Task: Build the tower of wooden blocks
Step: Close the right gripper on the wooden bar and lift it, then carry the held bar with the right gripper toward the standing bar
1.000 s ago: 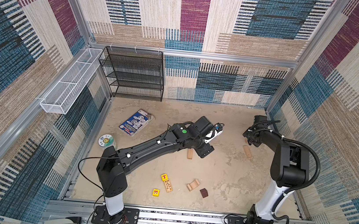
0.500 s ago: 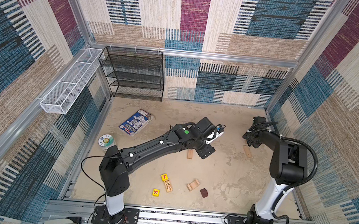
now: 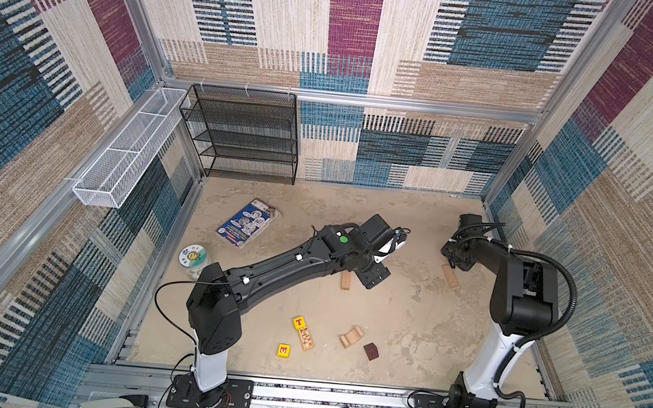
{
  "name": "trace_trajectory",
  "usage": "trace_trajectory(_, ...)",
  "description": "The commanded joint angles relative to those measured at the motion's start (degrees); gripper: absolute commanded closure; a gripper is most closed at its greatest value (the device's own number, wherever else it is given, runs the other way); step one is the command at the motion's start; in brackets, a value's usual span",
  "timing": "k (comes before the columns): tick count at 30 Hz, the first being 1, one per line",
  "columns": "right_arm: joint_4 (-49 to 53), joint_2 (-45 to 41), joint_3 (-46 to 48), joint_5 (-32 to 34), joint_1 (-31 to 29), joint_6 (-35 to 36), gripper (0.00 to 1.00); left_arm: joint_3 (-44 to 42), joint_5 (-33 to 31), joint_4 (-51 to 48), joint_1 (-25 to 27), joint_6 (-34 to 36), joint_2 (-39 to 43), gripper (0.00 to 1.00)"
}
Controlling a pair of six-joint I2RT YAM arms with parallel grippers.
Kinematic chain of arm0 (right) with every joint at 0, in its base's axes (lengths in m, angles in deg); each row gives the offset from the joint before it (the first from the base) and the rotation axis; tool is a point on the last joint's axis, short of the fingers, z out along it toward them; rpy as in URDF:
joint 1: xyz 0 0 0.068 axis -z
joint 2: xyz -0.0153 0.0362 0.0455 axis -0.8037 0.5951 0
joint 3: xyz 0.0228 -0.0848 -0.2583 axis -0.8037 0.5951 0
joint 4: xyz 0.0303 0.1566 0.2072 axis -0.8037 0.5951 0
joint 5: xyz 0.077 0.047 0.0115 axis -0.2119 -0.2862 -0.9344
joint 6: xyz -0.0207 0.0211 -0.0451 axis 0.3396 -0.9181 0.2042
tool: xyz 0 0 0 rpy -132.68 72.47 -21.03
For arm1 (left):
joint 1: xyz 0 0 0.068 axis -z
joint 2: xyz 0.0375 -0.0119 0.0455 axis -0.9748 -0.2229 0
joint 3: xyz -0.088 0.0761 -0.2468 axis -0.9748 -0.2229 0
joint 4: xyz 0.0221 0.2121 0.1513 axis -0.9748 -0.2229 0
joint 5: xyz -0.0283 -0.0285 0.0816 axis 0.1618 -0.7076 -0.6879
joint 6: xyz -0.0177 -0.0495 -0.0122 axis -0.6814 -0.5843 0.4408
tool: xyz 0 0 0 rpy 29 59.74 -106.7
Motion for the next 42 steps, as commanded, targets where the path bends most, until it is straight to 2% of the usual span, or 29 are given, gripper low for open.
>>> trace_trajectory(1,-0.21,-0.33,0.74,0.78,0.00,1.20,0.52,0.49,-1.21,-0.63,0.04,-0.91,0.09,0.26)
trace_trajectory(5,-0.76,-0.78,2.02,0.95,0.00,2.19,0.58,0.33,-1.92,-0.54,0.08,-0.73,0.41,0.26)
trace_trajectory(8,-0.88,-0.92,2.11,-0.62,0.01,3.69,0.75,0.31,-2.36,-0.54,0.06,-0.65,0.58,0.26)
trace_trajectory(9,-0.85,-1.02,2.39,-0.91,0.07,3.77,0.77,0.29,-2.36,-0.53,0.08,-0.71,0.57,0.26)
trace_trajectory(20,-2.68,-3.61,6.19,-1.24,0.09,6.64,0.78,-0.41,-4.77,0.22,0.04,-1.17,1.87,0.26)
trace_trajectory(25,-3.01,-6.22,4.98,-6.39,0.01,8.74,0.79,-0.88,-8.82,0.70,-0.08,-2.11,2.58,0.27)
trace_trajectory(33,-0.36,-17.09,5.35,-7.50,-0.46,8.28,0.79,-5.11,-12.76,5.49,-0.76,-4.15,7.43,0.28)
trace_trajectory(36,0.20,-21.73,7.32,-9.29,-3.28,6.46,0.79,-5.98,-14.12,6.38,-1.38,-4.86,8.82,0.29)
trace_trajectory(39,0.39,-24.95,10.12,-9.61,-10.08,4.98,0.78,-7.55,-15.71,8.17,-1.84,-7.27,10.99,0.30)
trace_trajectory(42,1.76,-26.23,12.14,-10.96,-17.38,2.47,0.78,-11.84,-13.83,12.37,-2.07,-9.66,14.73,0.30)
